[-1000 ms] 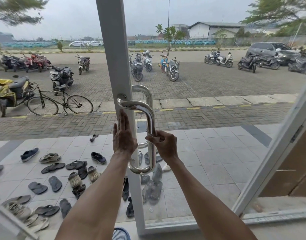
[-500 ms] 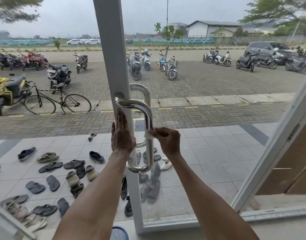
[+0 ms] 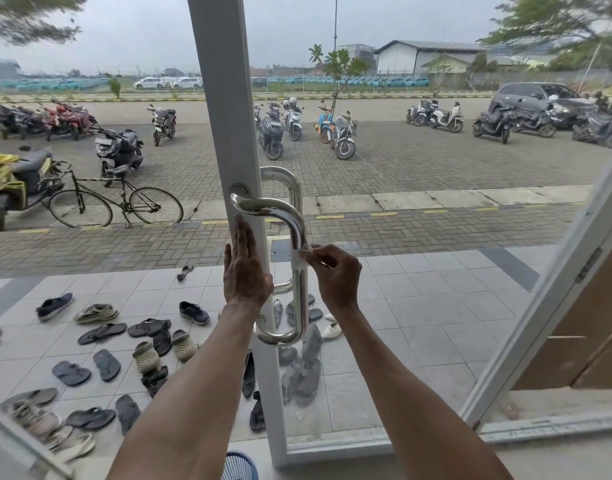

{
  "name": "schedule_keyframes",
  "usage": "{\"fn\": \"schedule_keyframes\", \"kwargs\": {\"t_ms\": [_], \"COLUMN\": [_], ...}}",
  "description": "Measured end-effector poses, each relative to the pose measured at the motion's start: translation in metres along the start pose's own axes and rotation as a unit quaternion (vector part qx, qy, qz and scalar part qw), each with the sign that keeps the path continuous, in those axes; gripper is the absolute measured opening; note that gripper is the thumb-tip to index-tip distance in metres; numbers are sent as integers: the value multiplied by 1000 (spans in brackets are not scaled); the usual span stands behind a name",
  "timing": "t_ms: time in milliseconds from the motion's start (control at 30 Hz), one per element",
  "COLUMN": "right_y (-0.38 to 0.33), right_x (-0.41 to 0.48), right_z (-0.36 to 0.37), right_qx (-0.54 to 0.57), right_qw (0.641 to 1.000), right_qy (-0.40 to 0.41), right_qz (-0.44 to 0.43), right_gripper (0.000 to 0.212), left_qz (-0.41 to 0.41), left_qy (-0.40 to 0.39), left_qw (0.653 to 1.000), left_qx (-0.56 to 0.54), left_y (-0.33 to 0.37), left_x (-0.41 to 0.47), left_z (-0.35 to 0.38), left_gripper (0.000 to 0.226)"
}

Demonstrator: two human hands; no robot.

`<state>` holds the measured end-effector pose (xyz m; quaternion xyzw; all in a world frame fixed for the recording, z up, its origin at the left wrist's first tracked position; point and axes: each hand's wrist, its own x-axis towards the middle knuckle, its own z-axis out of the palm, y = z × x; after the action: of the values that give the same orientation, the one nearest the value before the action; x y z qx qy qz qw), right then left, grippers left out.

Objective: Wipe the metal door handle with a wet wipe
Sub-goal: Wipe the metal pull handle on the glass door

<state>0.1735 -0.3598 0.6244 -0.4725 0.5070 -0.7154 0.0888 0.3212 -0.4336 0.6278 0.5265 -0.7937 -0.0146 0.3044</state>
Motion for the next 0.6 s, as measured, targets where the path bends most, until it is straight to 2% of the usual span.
{"fn": "schedule_keyframes", "kwargs": {"t_ms": [300, 433, 600], "right_y": [61, 49, 27], "right_x": [-53, -45, -23], "right_z": [-15, -13, -6], "right_qx": [-95, -124, -106], "right_qw": [988, 989, 994], "right_qy": [-60, -57, -31], "right_qz": [108, 62, 6], "right_gripper": [11, 11, 14], "left_qz": [4, 6, 3], "left_qy": [4, 8, 6], "left_qw": [1000, 1000, 1000], "left_qx": [1, 4, 1], "left_y": [-3, -2, -1], "left_x": [0, 1, 0], "left_z": [5, 5, 4], "left_gripper": [116, 114, 114]}}
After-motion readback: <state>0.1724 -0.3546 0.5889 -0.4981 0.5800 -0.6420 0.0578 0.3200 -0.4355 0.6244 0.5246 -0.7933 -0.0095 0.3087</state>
